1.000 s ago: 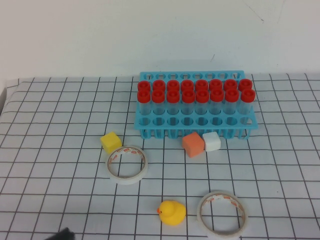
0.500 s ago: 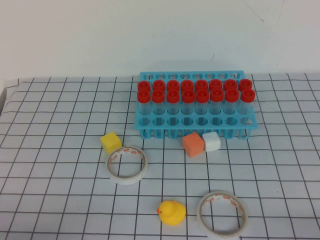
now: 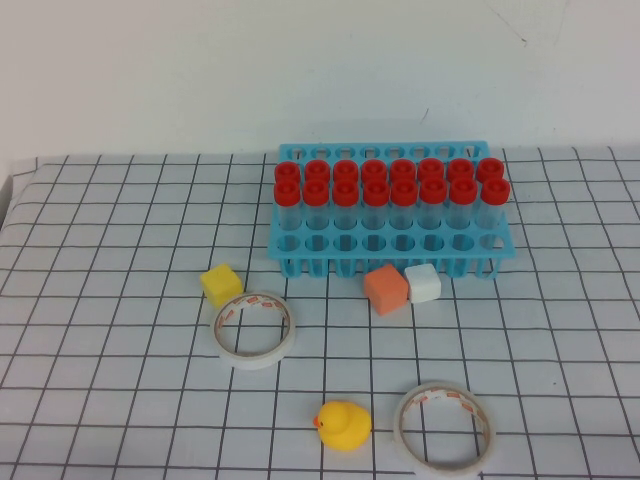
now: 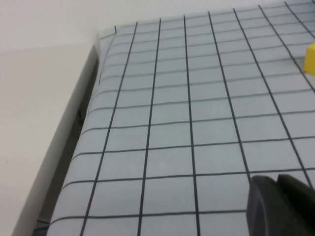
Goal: Place the test tubes
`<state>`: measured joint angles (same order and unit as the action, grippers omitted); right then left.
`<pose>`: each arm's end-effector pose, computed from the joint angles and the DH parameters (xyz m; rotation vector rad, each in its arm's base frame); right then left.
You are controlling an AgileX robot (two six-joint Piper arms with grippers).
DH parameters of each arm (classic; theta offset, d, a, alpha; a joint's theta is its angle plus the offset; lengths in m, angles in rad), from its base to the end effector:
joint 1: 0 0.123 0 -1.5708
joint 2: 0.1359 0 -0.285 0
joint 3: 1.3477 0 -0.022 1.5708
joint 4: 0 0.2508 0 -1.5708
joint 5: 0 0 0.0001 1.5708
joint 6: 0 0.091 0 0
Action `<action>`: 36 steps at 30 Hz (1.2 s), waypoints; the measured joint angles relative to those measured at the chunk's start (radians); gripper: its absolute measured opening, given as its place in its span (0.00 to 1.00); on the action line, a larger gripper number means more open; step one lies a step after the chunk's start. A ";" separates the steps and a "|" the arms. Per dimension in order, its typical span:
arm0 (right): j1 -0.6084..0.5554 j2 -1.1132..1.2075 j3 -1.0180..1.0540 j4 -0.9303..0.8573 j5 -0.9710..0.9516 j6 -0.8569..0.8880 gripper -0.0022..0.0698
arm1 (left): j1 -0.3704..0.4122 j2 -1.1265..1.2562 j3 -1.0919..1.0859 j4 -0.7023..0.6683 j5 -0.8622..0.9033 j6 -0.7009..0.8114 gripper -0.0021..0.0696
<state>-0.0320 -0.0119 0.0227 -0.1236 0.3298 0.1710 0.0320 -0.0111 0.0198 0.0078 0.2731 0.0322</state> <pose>0.0535 -0.0054 0.1766 0.1065 1.8186 -0.0208 0.0547 0.0019 0.1824 0.0053 1.7657 0.0539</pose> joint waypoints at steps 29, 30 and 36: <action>0.000 0.000 -0.001 0.000 0.002 0.000 0.03 | 0.000 0.000 -0.002 0.006 0.036 0.142 0.03; 0.000 0.000 -0.001 0.000 0.002 0.000 0.03 | 0.000 0.000 -0.002 0.006 0.036 0.142 0.03; 0.000 0.000 -0.001 0.000 0.002 0.000 0.03 | 0.000 0.000 -0.002 0.006 0.036 0.144 0.03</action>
<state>-0.0320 -0.0119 0.0212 -0.1236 0.3320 0.1710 0.0320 -0.0111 0.0179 0.0139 0.3095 0.1763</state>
